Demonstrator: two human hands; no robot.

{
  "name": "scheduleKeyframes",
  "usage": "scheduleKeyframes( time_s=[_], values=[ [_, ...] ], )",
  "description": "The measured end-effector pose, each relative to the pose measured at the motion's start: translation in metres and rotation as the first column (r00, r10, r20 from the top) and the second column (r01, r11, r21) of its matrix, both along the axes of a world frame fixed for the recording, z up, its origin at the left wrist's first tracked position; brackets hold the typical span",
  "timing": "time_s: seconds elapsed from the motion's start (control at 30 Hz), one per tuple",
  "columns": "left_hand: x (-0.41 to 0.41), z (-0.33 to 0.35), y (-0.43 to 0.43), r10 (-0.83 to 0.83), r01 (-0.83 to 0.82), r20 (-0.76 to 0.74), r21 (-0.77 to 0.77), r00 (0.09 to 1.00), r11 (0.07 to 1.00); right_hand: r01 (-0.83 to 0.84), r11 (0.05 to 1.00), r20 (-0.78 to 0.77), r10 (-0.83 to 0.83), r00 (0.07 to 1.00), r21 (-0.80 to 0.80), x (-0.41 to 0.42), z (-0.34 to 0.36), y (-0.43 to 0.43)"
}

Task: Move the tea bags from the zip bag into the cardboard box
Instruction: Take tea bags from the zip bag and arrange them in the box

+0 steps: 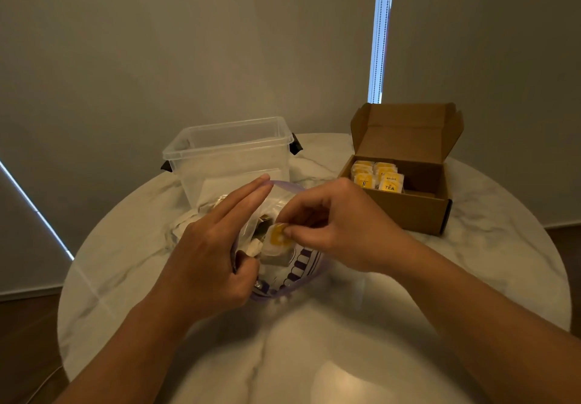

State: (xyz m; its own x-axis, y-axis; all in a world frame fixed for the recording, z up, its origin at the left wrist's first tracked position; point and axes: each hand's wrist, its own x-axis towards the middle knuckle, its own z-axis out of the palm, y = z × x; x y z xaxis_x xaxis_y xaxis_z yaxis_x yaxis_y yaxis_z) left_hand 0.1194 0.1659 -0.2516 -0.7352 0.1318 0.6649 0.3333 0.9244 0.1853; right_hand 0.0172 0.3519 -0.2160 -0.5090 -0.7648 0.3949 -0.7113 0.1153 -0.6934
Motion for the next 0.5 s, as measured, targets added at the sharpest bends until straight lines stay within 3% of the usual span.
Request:
scheduleKeyframes(
  time_s=[0.2, 0.37, 0.5],
  values=[
    [-0.001, -0.003, -0.002, 0.001, -0.001, -0.007, 0.001, 1.000, 1.000, -0.012, 0.986, 0.341, 0.069, 0.937, -0.166, -0.015, 0.026, 0.035],
    [-0.002, -0.004, -0.003, -0.022, 0.022, -0.013, 0.025, 1.000, 0.999, 0.193, 0.951, 0.341, -0.103, 0.934, -0.242, -0.059, 0.046, 0.074],
    [-0.002, -0.004, -0.004, -0.050, 0.051, -0.016, 0.029, 0.999, 0.998, 0.369, 0.908, 0.248, -0.319, 0.915, -0.197, -0.105, 0.052, 0.092]
  ],
)
